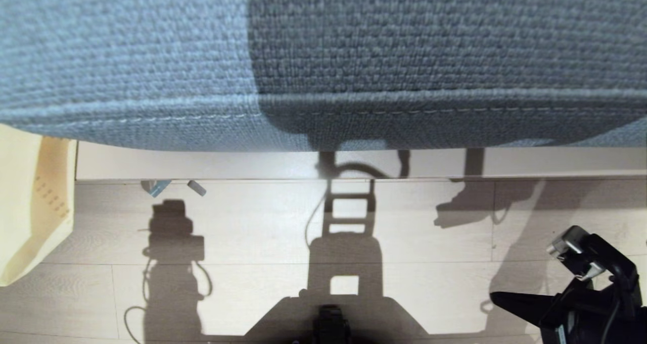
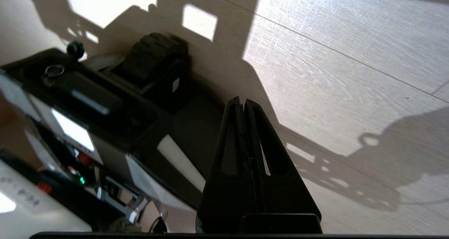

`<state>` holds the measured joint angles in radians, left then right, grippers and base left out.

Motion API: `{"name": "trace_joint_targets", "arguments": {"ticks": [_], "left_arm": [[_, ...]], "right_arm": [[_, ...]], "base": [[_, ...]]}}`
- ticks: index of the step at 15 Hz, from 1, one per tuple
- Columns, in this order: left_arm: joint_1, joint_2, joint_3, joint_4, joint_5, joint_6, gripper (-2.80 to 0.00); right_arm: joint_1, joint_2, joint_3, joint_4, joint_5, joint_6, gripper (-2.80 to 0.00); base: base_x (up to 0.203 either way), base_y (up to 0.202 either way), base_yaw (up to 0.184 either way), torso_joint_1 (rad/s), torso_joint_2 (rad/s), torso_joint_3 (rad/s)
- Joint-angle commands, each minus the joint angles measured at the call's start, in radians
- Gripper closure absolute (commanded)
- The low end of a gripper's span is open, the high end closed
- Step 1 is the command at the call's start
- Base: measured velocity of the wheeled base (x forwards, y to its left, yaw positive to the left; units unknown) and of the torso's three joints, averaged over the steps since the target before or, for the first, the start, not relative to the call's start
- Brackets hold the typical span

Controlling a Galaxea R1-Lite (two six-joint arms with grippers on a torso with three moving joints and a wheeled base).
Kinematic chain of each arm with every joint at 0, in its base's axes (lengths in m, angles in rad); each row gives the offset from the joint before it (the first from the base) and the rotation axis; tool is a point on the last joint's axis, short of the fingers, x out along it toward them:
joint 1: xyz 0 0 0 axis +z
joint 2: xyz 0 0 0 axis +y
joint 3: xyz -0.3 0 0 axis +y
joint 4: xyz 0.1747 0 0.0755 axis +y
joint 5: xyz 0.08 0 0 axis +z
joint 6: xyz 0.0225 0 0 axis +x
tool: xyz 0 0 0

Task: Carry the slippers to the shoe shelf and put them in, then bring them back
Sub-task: Pick up the slippers in the shoe cabinet

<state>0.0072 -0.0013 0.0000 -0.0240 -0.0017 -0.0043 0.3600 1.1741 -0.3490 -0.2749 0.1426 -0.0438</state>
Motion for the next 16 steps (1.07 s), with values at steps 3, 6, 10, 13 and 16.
{"name": "trace_joint_targets", "arguments": {"ticks": [3,6,10,13,16], "left_arm": [[0.0,0.001,0.008,-0.001,0.0,0.001,0.0],[0.0,0.001,0.008,-0.002,0.0,0.001,0.0],[0.0,0.001,0.008,-0.001,0.0,0.001,0.0],[0.0,0.001,0.008,-0.002,0.0,0.001,0.0],[0.0,0.001,0.008,-0.001,0.0,-0.002,0.0]], "right_arm": [[0.097,0.206,0.017,-0.213,-0.164,0.055,0.0],[0.138,0.3,0.059,-0.33,-0.247,0.062,0.0],[0.183,0.372,0.157,-0.512,-0.367,0.061,0.0],[0.202,0.421,0.19,-0.685,-0.51,0.051,0.0],[0.205,0.435,0.249,-0.783,-0.532,0.042,0.0]], "base": [[0.0,0.0,0.0,0.0,0.0,0.0],[0.0,0.0,0.0,0.0,0.0,0.0],[0.0,0.0,0.0,0.0,0.0,0.0],[0.0,0.0,0.0,0.0,0.0,0.0],[0.0,0.0,0.0,0.0,0.0,0.0]]}}
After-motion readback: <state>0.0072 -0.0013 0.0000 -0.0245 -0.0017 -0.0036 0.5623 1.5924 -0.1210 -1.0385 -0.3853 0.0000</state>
